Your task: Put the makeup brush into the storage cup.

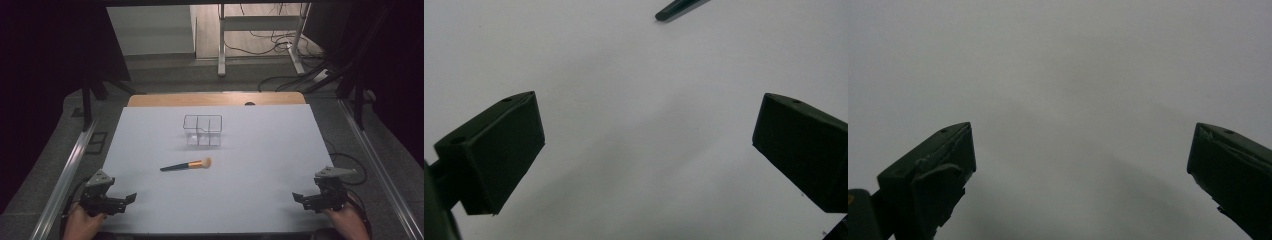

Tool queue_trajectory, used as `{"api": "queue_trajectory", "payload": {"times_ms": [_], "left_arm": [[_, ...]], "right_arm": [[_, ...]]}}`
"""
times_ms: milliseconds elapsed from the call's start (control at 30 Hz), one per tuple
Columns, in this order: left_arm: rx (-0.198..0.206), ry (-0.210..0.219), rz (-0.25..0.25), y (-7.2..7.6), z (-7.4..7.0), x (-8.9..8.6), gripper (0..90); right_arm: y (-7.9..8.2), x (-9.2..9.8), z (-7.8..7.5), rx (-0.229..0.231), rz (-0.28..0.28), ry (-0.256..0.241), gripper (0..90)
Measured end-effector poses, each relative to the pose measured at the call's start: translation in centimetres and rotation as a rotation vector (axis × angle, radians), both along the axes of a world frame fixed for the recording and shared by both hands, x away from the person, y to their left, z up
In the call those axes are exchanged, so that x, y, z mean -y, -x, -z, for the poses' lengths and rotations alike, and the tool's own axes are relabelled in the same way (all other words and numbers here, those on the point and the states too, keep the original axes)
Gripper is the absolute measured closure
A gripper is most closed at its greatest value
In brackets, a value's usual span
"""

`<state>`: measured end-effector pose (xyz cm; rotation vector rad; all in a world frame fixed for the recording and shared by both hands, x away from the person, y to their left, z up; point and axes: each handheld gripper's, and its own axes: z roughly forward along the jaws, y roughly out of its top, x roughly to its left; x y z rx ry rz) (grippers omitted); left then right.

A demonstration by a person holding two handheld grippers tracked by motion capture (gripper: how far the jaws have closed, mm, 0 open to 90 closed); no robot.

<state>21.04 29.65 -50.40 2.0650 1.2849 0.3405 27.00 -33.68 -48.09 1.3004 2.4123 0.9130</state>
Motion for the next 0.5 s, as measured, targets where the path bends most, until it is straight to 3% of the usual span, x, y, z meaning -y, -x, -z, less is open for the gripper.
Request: {"api": "queue_trajectory", "payload": {"times_ms": [233, 500], "left_arm": [[0.0, 0.011, -0.007, 0.03, -0.01, -0.13, 0.9], [-0.034, 0.019, -0.008, -0.09, -0.05, -0.14, 1.0]], "right_arm": [[-0.04, -0.11, 0.02, 0.0, 0.002, 0.002, 0.0], [-0.08, -0.11, 0.09, 0.0, -0.004, 0.004, 0.0]]}}
